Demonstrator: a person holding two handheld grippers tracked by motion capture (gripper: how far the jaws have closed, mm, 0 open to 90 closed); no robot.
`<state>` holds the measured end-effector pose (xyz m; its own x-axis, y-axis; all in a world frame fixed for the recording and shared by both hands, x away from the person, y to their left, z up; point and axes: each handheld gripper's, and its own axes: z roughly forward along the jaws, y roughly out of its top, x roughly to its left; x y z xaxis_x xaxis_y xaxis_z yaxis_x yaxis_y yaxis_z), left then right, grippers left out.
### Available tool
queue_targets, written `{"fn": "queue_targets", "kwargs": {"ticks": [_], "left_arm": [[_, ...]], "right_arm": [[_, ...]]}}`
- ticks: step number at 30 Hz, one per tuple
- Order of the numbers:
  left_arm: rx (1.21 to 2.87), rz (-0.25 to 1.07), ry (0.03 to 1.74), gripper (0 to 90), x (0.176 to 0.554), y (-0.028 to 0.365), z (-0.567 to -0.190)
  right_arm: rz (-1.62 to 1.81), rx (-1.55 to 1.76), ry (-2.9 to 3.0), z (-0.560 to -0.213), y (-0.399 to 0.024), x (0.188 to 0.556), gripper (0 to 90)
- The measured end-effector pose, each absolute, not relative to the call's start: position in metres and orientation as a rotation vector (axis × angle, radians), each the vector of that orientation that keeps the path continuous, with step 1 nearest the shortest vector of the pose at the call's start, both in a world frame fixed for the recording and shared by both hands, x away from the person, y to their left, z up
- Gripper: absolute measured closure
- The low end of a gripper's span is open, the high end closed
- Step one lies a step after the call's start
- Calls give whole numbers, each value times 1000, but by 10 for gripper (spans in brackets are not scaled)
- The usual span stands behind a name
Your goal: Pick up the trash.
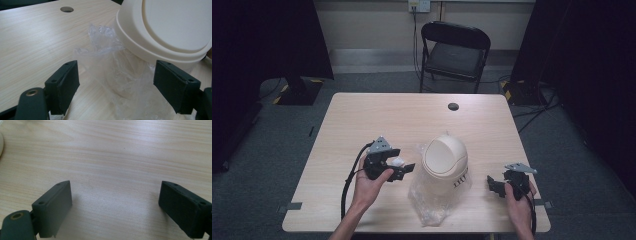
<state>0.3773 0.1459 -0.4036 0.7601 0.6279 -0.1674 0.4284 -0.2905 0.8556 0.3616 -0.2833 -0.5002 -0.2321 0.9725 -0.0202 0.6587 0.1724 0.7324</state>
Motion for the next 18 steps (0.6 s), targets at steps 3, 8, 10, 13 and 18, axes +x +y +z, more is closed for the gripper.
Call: {"fn": "queue_targets", "kwargs": {"ticks": [3,8,10,13,18], "left_arm": [[1919,218,778,203,379,143,-398],[1913,211,745,202,382,134,-390],[1911,214,741,202,382,132,-389],[1921,237,742,198,387,124,-386],[1947,222,750,183,398,110,-389]], "right_arm": [[836,1534,1961,-500,-283,362,107],[836,1534,1961,-500,-283,362,107],[836,1534,1961,-500,-283,362,107],[836,1534,1961,-500,-283,362,107],[836,1534,1961,-500,-283,362,107]]}}
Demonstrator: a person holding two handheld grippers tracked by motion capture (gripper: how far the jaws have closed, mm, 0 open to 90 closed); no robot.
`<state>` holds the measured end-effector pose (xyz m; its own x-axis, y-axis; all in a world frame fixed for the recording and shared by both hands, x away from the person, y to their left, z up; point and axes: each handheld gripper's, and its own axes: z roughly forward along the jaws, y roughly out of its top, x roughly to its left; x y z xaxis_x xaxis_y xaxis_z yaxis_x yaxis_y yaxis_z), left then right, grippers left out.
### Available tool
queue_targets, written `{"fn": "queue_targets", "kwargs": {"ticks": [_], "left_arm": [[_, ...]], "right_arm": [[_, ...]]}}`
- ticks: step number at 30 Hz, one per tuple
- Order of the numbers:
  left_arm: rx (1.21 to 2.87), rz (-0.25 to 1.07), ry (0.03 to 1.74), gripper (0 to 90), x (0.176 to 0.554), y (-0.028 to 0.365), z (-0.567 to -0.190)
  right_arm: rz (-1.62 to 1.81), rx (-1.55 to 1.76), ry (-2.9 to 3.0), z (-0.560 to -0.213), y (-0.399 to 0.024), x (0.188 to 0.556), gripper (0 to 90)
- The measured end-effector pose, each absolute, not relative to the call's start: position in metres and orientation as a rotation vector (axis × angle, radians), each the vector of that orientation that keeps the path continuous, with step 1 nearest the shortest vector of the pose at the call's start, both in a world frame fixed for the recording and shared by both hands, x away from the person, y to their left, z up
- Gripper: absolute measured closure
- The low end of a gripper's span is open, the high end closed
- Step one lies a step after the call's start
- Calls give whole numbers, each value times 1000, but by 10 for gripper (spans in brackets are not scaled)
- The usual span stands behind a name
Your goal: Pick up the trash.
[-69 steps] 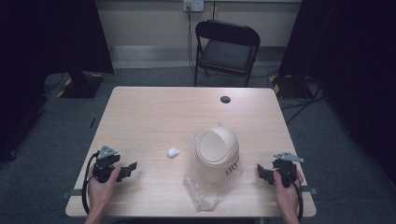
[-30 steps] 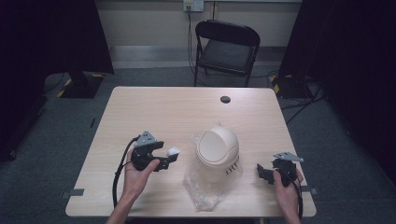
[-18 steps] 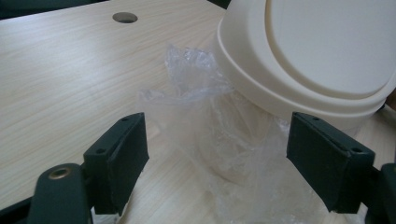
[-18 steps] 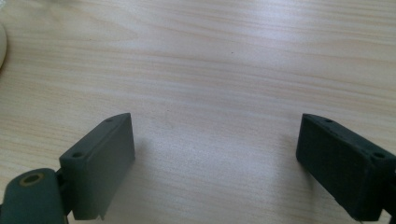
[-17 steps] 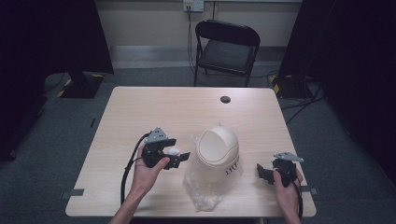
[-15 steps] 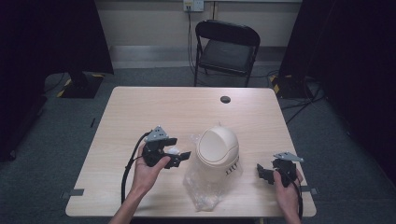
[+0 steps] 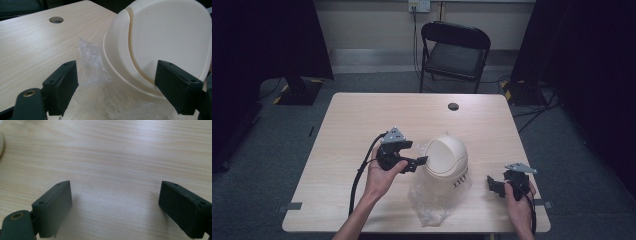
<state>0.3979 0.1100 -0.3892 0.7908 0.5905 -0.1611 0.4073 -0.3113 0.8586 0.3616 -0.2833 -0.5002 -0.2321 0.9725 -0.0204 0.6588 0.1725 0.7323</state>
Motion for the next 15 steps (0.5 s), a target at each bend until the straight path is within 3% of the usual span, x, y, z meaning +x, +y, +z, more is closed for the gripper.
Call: {"fn": "queue_targets", "kwargs": {"ticks": [15], "left_arm": [[1999,216,795,156,415,93,-397]], "right_arm": [[836,1534,1961,-500,-283,362,107]]}}
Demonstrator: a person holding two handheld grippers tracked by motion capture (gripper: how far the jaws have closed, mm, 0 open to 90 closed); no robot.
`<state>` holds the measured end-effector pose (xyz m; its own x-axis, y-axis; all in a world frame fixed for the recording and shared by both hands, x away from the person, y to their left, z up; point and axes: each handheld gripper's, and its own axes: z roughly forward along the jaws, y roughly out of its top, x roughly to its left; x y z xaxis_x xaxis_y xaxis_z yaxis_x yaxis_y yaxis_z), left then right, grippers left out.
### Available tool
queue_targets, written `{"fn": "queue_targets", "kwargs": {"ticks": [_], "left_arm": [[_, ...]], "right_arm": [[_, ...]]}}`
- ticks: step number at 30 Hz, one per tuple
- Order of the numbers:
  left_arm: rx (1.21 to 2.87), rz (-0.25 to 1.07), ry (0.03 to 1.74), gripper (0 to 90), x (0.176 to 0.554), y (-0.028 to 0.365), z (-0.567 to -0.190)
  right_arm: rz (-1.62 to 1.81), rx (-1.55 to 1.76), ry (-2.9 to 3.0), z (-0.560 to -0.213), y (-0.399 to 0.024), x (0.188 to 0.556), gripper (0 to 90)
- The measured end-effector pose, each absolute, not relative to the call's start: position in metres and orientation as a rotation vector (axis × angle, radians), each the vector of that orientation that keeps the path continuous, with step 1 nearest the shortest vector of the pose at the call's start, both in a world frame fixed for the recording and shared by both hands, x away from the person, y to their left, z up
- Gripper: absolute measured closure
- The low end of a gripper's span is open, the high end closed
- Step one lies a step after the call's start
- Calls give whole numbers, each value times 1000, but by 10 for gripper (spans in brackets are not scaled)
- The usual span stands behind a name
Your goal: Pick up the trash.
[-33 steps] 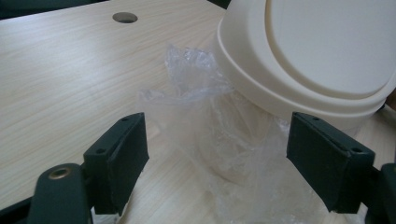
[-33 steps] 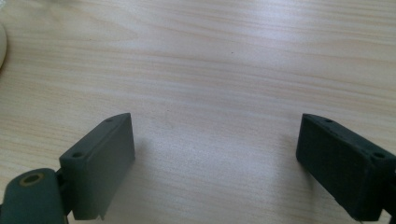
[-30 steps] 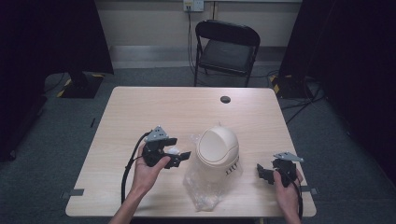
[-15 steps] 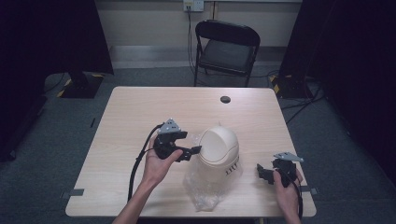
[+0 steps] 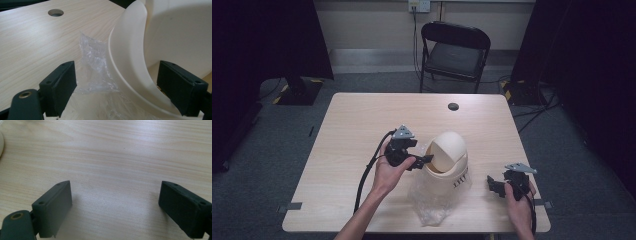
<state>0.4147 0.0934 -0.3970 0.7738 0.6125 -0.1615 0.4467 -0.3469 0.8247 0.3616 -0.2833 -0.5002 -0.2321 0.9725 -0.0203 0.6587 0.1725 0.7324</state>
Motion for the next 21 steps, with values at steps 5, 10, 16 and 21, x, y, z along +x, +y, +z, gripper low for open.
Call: {"fn": "queue_targets", "kwargs": {"ticks": [5,10,16,21], "left_arm": [[2007,210,818,160,422,86,-400],[2048,249,811,169,424,80,-399],[2055,222,817,160,429,73,-407],[2076,238,807,159,430,68,-407]], "right_arm": [[836,1534,1961,-500,-283,362,107],[836,1534,1961,-500,-283,362,107],[836,1534,1961,-500,-283,362,107],[836,1534,1961,-500,-283,362,107]]}}
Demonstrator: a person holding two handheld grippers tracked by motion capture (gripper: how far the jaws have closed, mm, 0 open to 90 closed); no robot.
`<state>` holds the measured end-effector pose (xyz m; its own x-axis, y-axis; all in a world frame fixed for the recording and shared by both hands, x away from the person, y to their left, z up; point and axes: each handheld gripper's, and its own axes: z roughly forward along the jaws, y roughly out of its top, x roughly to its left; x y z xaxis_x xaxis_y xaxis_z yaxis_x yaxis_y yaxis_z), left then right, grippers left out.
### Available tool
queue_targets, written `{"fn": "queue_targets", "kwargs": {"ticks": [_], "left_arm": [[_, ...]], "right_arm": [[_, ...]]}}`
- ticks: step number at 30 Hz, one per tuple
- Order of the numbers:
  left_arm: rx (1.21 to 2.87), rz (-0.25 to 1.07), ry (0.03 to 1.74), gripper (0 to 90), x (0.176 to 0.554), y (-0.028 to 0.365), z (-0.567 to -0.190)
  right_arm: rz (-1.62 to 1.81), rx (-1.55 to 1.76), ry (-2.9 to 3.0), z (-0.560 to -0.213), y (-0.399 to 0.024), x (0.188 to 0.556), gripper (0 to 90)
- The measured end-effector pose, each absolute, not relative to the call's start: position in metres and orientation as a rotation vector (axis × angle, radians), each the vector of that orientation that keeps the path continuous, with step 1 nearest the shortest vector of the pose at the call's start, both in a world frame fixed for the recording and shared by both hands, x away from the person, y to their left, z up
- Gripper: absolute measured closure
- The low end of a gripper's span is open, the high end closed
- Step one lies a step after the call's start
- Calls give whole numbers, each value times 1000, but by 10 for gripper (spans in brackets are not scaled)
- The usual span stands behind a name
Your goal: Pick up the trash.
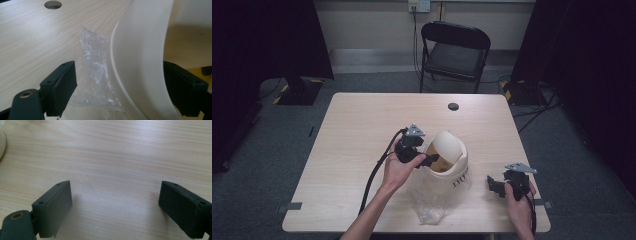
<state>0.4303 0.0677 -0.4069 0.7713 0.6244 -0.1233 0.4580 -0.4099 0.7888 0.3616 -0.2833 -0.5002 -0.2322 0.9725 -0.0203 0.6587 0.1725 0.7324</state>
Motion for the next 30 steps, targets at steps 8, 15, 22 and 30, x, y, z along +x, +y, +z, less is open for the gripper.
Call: {"fn": "queue_targets", "kwargs": {"ticks": [8,15,22,30], "left_arm": [[2110,258,770,167,427,70,-403],[2026,231,763,167,421,97,-390],[1942,241,774,179,413,123,-384],[1972,284,809,179,409,149,-394]], "right_arm": [[836,1534,1961,-500,-283,362,107],[836,1534,1961,-500,-283,362,107],[836,1534,1961,-500,-283,362,107],[836,1534,1961,-500,-283,362,107]]}}
